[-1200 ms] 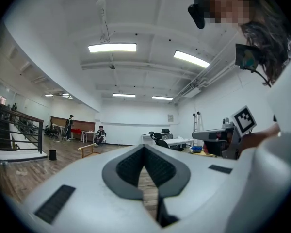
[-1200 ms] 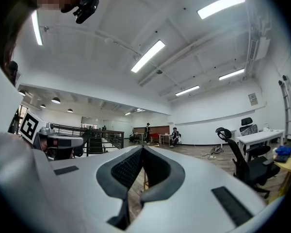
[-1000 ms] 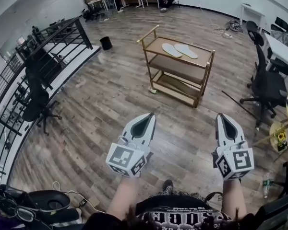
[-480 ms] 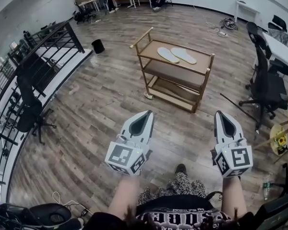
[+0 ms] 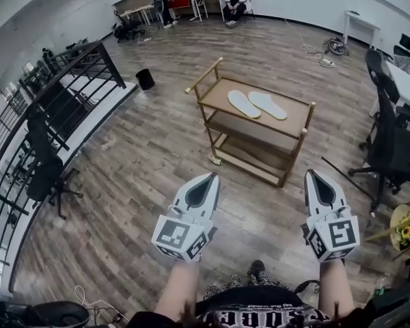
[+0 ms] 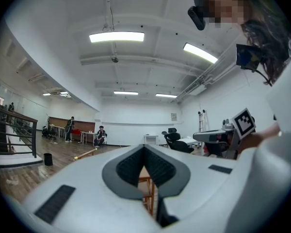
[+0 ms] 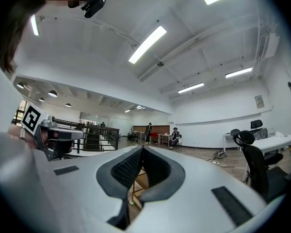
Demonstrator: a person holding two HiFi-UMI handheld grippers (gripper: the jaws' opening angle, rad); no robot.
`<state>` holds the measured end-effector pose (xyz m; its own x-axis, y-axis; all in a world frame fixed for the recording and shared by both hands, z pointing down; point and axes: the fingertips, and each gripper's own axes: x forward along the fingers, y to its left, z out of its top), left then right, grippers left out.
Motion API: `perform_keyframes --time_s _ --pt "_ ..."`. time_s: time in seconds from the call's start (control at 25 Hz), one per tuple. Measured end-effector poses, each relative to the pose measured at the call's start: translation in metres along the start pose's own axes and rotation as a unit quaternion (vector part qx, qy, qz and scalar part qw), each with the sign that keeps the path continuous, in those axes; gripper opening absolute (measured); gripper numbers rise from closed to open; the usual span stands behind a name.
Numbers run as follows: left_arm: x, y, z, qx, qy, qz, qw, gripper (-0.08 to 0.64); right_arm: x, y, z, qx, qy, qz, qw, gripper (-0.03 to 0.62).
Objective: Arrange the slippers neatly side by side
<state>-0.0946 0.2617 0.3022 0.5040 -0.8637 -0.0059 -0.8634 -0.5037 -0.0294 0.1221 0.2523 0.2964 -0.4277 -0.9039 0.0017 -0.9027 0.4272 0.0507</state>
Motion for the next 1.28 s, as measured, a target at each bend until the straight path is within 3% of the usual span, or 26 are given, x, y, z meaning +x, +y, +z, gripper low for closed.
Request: perform_keyframes --time_s 0.48,0.76,1.28 --pt "0.090 0.044 -0.005 0.005 0.002 0.019 0.9998 -0.007 0.090 -0.054 -0.012 0.008 0.001 0.015 1.000 0.005" --pt "0.152 0.091 -0.021 -0.002 0.004 -0.003 1.0000 -0.008 0.159 -0.071 -0.023 0.006 0.007 -0.001 1.000 0.005" --pt "0.264 0.198 -0.012 -0.003 -0.004 -0.067 0.9977 -0.008 0.296 -0.088 -0.006 -0.004 0.006 -0.055 0.998 0.005"
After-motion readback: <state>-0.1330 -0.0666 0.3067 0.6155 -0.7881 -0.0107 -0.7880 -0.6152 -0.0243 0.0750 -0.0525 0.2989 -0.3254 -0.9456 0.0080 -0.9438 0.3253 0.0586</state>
